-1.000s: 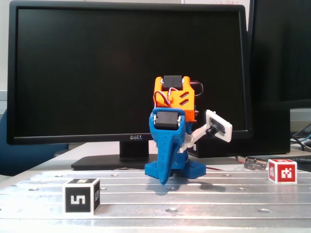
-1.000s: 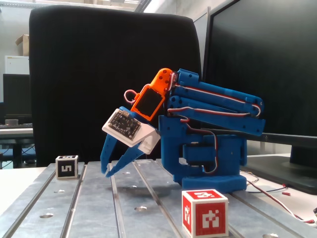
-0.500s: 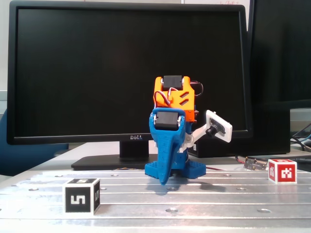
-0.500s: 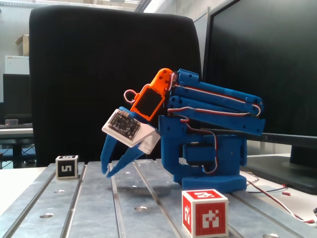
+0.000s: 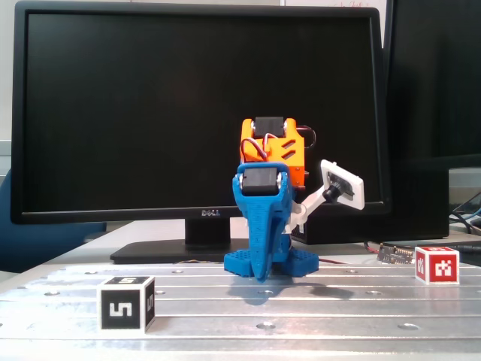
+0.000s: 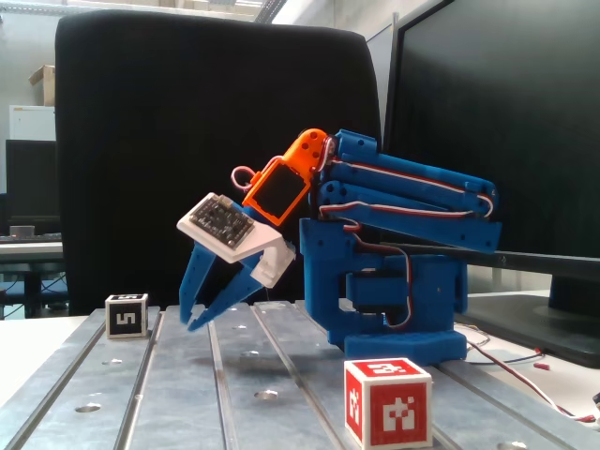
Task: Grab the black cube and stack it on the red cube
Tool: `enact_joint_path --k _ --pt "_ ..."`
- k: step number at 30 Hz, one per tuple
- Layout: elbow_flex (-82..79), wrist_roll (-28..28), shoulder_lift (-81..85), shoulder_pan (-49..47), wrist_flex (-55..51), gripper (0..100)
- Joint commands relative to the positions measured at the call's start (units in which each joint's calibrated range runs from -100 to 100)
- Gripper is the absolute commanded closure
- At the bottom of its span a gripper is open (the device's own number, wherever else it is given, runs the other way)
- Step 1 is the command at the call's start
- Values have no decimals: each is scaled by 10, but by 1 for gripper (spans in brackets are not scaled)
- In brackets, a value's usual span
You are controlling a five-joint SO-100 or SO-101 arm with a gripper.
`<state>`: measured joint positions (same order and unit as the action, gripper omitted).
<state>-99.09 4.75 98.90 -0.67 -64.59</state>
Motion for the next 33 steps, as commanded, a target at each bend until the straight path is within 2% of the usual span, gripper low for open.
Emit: enact_joint_path --k 1,4,7,18,23,33 --pt "34 -14 -7 -6 8 99" --pt "65 -39 -20 -6 2 99" --pt "104 -40 -85 -3 13 99" --pt "383 -40 -528 19 16 99" --pt "522 -75 -655 45 -45 99" --pt "739 -100 -829 97 -131 99"
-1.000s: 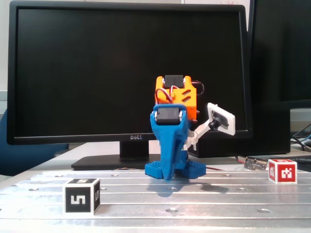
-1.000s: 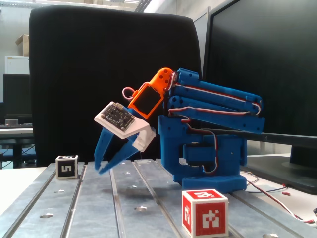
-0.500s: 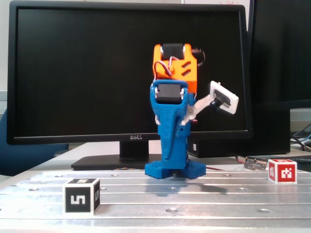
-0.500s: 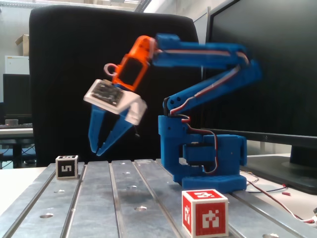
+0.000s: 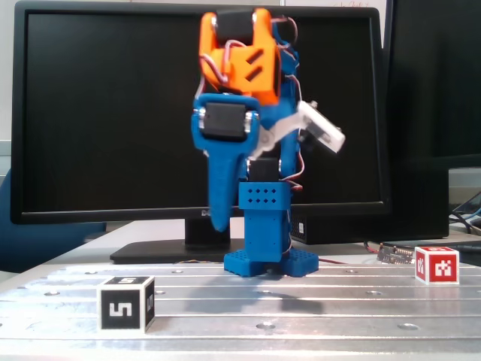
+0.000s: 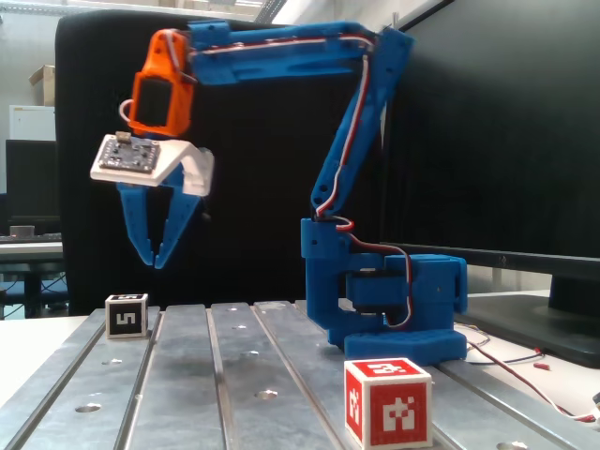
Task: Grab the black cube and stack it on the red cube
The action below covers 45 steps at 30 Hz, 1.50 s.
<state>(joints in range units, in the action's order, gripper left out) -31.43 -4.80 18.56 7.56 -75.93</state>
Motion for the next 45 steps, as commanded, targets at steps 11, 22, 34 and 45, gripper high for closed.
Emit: enact_joint_path --k 11,22,34,45 --pt "209 -71 -155 82 -59 99" --pt "289 -106 -242 125 -63 99" --pt "290 -128 -252 138 -62 89" --pt "270 -128 -252 134 -63 75"
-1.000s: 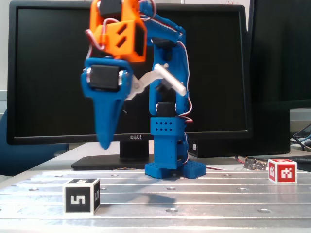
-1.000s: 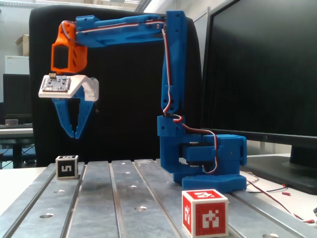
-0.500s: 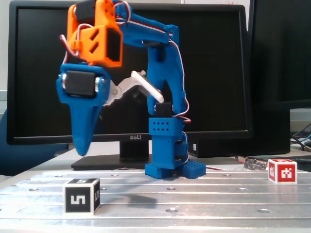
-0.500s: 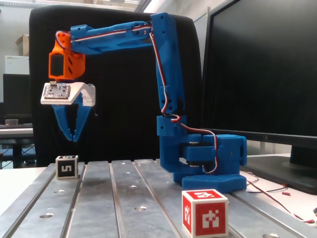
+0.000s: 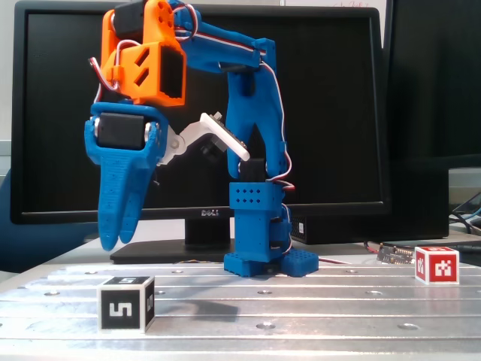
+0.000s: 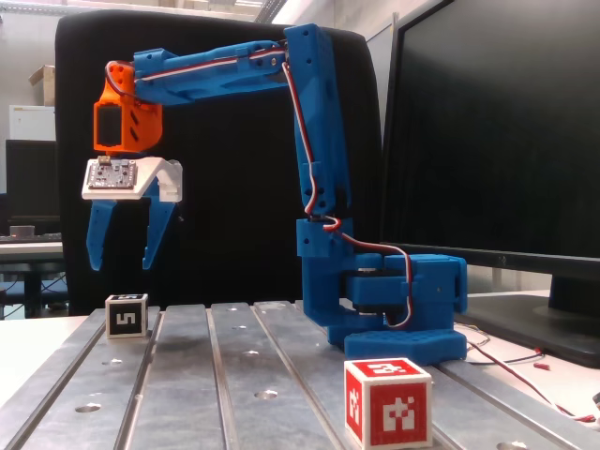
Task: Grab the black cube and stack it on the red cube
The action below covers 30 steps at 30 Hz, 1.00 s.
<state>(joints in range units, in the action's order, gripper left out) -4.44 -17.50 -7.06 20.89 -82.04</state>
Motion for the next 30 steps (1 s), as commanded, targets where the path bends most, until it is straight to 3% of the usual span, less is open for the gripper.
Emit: enact_joint_path --k 1,30 --pt "1 -1 5 0 -2 75" --pt "1 -1 -51 -1 0 74"
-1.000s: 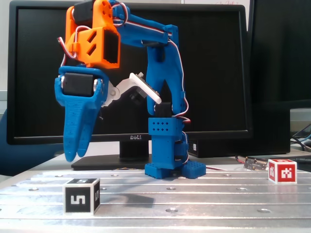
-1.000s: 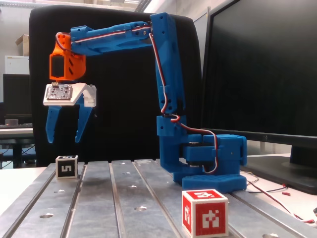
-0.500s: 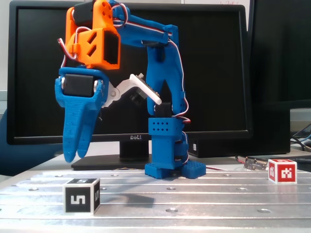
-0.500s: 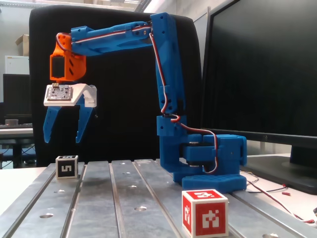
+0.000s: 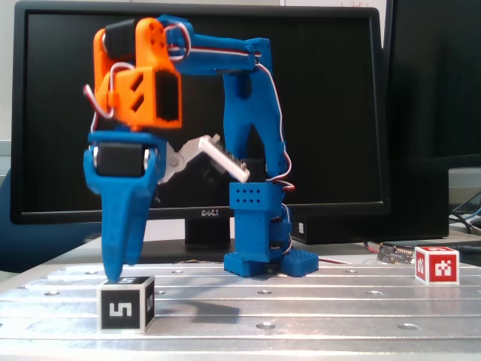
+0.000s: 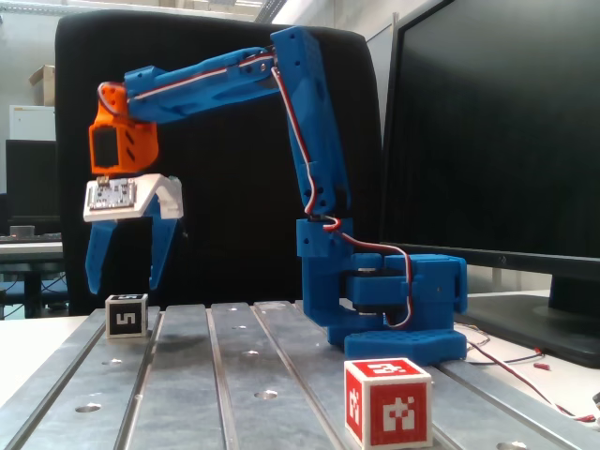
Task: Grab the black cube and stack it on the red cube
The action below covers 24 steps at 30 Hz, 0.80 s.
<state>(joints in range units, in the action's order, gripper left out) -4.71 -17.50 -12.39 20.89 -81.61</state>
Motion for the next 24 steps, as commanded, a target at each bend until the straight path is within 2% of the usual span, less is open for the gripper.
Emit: enact_joint_path --k 1,24 --pt "2 -1 0 -1 -4 74" --pt "-37 -1 -4 -21 37 74"
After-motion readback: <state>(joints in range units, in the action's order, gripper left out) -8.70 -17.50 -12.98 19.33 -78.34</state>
